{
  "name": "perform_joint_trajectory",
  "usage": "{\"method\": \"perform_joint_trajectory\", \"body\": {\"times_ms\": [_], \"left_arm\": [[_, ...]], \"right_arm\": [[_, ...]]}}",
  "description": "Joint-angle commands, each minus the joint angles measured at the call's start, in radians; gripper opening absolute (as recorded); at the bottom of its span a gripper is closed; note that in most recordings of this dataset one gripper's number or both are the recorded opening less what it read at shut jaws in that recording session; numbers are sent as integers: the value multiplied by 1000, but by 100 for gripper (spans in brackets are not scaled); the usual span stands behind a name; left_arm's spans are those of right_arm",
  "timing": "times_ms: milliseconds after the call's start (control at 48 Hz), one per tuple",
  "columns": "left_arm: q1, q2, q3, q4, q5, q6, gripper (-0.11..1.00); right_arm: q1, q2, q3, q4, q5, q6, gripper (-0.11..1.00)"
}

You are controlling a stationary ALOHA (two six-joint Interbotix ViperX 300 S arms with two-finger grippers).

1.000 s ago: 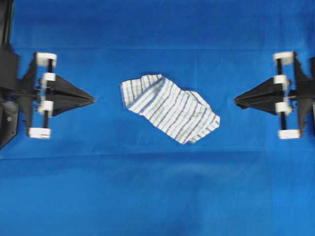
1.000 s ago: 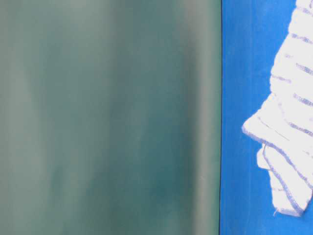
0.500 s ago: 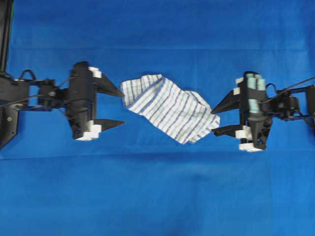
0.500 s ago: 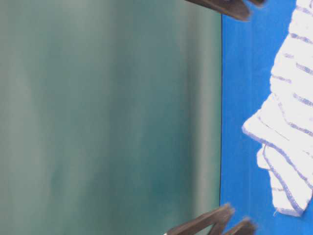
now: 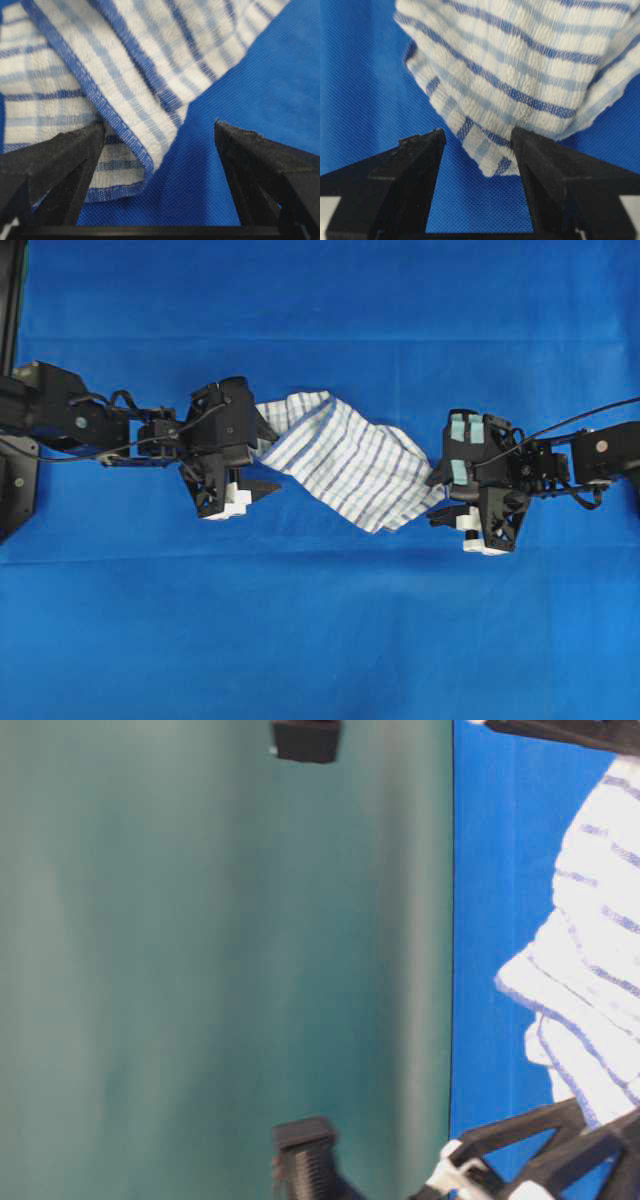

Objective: Lift the towel with both arms.
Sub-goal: 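Move both grippers inward and pinch opposite ends of the striped towel, then lift the towel with both grippers and pull it up and away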

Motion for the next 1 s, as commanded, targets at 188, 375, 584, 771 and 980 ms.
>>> {"method": "perform_joint_trajectory", "body": {"times_ms": [188, 375, 584, 771, 980], "left_arm": [[14, 41, -46, -2, -15, 5, 89], [15, 44, -55, -3, 35, 9, 73], [15, 18, -58, -2, 109, 11, 13], [8, -123, -66, -3, 224, -2, 2], [-3, -334, -89, -6, 370, -34, 2]], "right_arm": [[3, 28, -17, 6, -58, 3, 61], [0, 28, -18, 5, -63, 0, 55], [-9, 17, -26, 5, -60, 0, 5], [-9, -55, -52, 5, -12, 0, 5], [-11, -202, -110, -2, 118, -14, 5]]}}
